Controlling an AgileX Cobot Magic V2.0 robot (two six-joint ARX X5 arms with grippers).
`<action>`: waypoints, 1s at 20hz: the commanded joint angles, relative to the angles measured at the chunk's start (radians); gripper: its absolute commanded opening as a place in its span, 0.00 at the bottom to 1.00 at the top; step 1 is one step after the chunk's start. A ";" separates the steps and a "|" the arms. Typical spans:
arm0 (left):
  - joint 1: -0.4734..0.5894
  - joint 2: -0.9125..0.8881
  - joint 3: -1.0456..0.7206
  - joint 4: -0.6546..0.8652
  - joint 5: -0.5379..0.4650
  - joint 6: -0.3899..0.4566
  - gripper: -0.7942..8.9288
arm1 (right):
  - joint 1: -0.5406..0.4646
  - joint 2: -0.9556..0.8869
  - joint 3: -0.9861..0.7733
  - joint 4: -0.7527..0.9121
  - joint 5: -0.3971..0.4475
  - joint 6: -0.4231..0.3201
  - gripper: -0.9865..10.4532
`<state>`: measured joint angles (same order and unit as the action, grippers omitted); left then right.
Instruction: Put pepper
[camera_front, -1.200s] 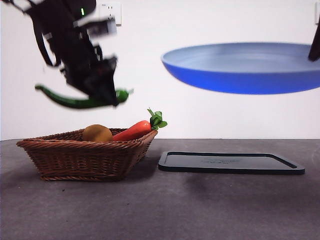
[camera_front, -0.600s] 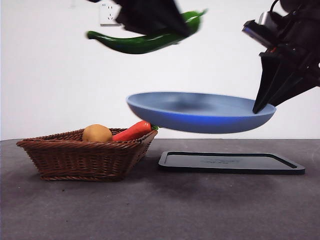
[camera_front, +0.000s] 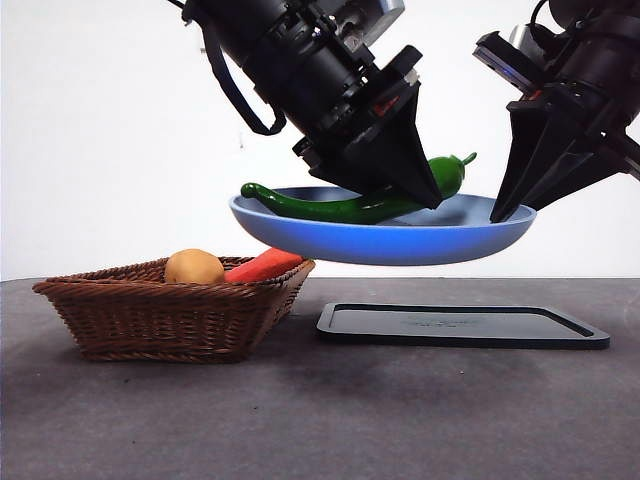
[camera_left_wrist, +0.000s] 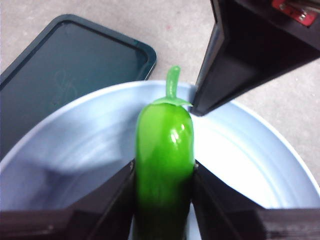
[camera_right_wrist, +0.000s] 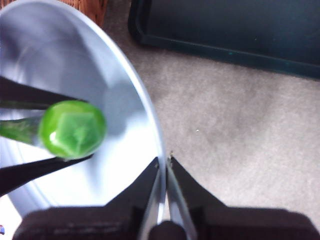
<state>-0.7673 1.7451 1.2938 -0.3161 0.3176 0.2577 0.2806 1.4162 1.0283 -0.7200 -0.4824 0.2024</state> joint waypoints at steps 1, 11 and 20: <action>-0.012 0.029 0.014 0.011 0.002 -0.004 0.21 | 0.004 0.009 0.015 -0.002 -0.015 0.006 0.09; -0.012 0.029 0.014 0.008 0.000 -0.030 0.30 | 0.003 0.009 0.015 -0.027 -0.014 0.006 0.09; -0.012 -0.044 0.017 0.006 -0.001 -0.052 0.37 | -0.002 0.009 0.015 -0.074 -0.005 0.012 0.09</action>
<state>-0.7689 1.6917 1.2938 -0.3195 0.3164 0.2123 0.2764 1.4162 1.0283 -0.8001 -0.4797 0.2039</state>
